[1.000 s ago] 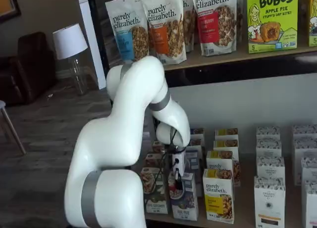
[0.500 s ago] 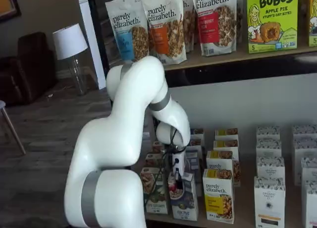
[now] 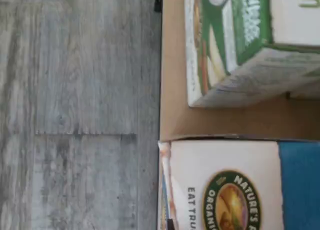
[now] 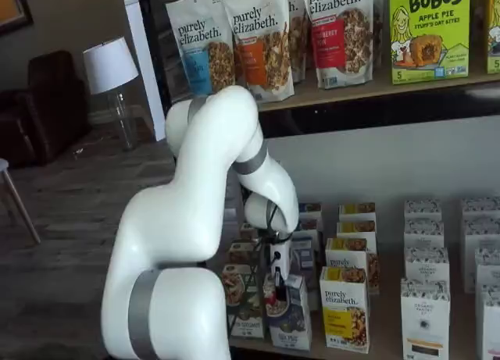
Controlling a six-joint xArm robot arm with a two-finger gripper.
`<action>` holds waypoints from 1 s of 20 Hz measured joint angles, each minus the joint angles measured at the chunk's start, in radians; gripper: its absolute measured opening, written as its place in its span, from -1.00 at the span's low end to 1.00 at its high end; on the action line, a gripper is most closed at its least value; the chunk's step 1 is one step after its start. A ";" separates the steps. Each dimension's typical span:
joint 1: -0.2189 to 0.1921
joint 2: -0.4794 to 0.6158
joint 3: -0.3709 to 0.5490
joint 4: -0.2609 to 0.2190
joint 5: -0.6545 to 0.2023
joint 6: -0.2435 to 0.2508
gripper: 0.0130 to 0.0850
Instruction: Pick up the blue and white box that is on the bottom shelf, the second box from the left
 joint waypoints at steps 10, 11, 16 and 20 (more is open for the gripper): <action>0.010 -0.106 0.156 0.080 -0.055 -0.069 -0.11; 0.012 -0.118 0.174 0.088 -0.063 -0.075 -0.11; 0.022 -0.201 0.269 0.059 -0.064 -0.040 -0.11; 0.035 -0.264 0.328 0.058 -0.050 -0.025 -0.11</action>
